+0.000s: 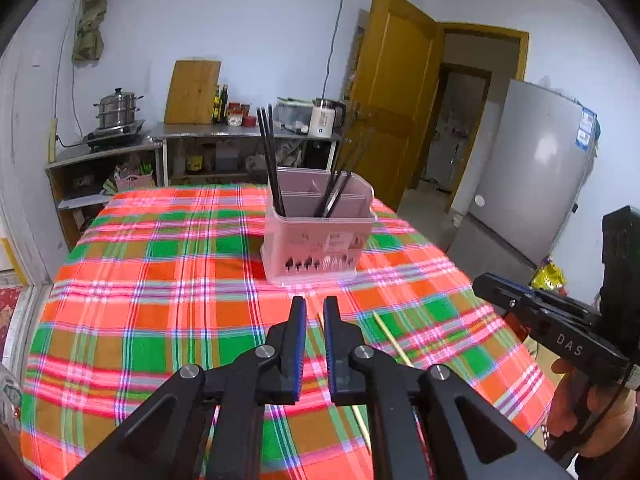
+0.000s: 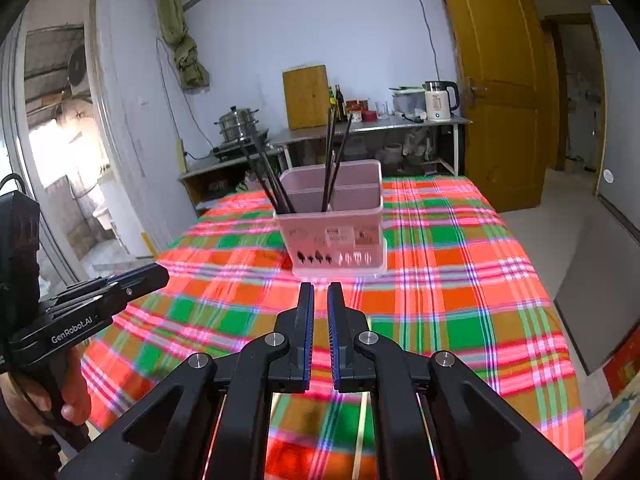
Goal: Organize utensils
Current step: 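Move both tools back down toward the remaining bamboo chopsticks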
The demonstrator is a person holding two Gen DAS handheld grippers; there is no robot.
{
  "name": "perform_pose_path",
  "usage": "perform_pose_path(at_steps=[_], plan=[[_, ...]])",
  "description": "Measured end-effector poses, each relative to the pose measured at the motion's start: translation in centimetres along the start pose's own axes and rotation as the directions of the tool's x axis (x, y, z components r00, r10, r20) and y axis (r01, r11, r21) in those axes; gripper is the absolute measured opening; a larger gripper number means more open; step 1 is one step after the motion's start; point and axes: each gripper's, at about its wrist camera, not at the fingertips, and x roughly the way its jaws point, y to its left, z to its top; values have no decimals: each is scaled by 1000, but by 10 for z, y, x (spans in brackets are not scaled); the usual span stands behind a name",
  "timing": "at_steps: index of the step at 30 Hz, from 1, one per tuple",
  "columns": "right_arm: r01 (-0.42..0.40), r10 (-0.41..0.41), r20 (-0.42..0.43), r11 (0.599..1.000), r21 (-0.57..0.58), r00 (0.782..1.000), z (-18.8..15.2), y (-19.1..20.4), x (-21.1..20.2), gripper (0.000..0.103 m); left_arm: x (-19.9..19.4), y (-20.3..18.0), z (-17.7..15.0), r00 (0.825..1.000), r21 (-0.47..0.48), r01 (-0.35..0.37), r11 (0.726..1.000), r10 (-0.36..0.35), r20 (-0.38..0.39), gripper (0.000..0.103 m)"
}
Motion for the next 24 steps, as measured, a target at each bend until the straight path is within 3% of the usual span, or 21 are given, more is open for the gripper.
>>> perform_pose_path(at_steps=[9, 24], plan=[[16, -17, -59, 1000, -3, 998, -28, -4, 6, 7, 12, -2, -29, 998, 1, 26, 1000, -25, -59, 8], [47, -44, -161, 999, 16, 986, -39, -25, 51, 12, 74, -2, -32, 980, -46, 52, 998, -60, -189, 13]])
